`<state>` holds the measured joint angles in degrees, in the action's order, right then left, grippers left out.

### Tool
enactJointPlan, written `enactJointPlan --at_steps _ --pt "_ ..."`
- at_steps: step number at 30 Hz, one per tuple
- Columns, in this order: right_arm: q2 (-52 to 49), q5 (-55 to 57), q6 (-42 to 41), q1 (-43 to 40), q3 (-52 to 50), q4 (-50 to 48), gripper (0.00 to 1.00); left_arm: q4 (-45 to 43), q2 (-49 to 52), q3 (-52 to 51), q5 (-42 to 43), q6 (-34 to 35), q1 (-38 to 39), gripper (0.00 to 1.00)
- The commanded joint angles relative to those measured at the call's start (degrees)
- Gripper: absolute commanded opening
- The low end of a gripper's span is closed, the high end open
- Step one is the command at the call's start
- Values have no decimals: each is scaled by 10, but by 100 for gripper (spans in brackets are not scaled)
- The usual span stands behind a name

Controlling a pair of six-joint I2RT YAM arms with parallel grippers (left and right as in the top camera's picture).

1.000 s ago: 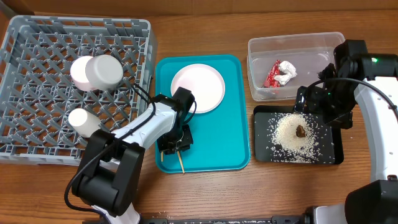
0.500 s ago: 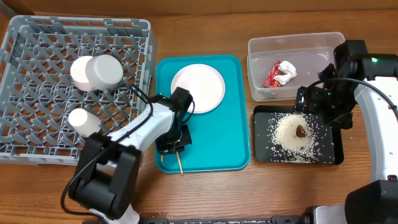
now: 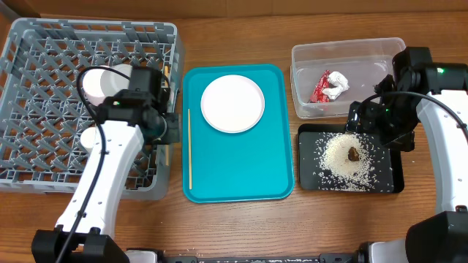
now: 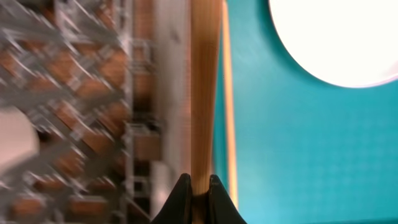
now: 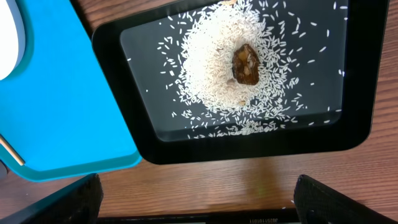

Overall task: Sort waste into correct bins and load items into the dishwasher
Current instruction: 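Carry the chopsticks with the left gripper and drop them in the rack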

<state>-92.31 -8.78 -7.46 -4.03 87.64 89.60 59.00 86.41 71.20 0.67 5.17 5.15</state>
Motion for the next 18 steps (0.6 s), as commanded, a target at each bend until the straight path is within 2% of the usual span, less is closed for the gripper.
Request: enactJointPlan --at_steps 1,7,9,11,13,15,18 --pt "11 -3 -1 2 2 -2 100 -35 10 5 -18 -99 -37 4" --pt "11 -3 -1 2 2 -2 100 -85 17 5 -24 -102 -60 4" --pt "11 -3 -1 2 2 -2 100 -95 17 5 -23 -114 -60 7" --pt "11 -3 -1 2 2 -2 100 -98 19 5 -23 -114 -60 19" --pt "11 -3 -1 2 2 -2 100 -98 20 5 -23 -114 -60 45" --pt "11 -3 -1 2 2 -1 100 -98 20 5 -23 -114 -60 61" --pt "11 -3 -1 2 2 -1 100 -97 20 5 -17 -102 -59 69"
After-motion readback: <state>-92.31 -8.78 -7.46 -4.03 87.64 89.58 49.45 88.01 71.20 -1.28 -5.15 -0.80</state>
